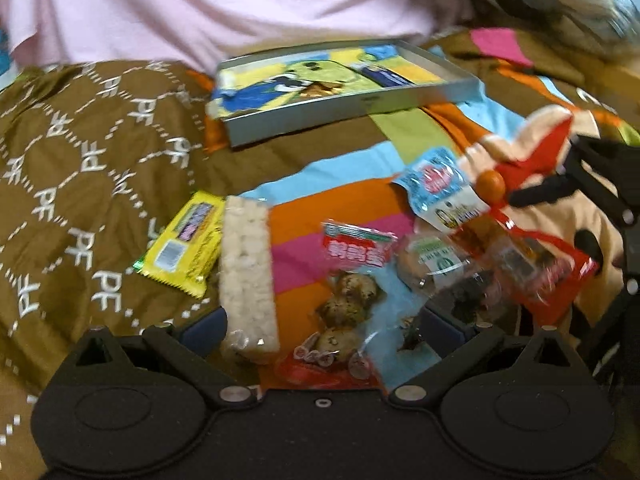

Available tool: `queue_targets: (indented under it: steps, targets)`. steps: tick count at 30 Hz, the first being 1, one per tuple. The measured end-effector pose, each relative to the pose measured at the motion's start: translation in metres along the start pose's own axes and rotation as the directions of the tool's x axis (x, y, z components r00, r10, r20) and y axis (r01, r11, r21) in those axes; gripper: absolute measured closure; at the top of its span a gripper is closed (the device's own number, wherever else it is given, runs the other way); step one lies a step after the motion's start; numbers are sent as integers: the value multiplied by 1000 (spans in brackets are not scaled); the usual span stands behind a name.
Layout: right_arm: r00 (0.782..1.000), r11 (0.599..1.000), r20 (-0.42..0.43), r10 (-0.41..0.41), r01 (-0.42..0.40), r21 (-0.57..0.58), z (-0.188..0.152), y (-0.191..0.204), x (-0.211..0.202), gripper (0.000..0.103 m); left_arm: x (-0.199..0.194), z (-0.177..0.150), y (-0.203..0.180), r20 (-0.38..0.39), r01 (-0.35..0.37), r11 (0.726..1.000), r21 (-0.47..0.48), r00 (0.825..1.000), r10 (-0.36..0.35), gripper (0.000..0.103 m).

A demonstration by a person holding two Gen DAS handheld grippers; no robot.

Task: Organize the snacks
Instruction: 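Move both tools back over the remaining snack pile, then grasp dried meat strip in clear wrapper with right gripper while left lowers to quail egg packet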

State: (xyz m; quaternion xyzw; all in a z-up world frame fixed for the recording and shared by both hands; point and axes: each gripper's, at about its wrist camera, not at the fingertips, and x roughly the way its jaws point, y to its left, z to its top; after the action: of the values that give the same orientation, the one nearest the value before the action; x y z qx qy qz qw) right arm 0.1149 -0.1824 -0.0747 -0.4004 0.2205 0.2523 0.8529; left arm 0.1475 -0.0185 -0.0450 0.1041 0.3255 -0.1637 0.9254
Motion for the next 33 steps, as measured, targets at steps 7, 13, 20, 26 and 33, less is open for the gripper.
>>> queue_targets:
  steps: [7,13,20,26,33]
  targets:
    - [992,970,98,-84,104,-220,-10,18,3,1,14,1,-12,-57,42,994,104,998,-36,1]
    - [984,952,146,-101,138,-274,-10,23,10,10,17,0,-15,-68,51,990,132,997,-42,1]
    - [988,956,146,-49,89,-279,-10,24,13,54,17,0,-15,-68,55,989,136,997,-46,2]
    - [990,954,133,-44,81,-288,-9,26,22,78,16,2,-18,-67,60,986,157,996,-50,2]
    - [983,969,159,-88,122,-214,-4,8,16,99,16,4,-19,-66,43,983,179,997,-32,4]
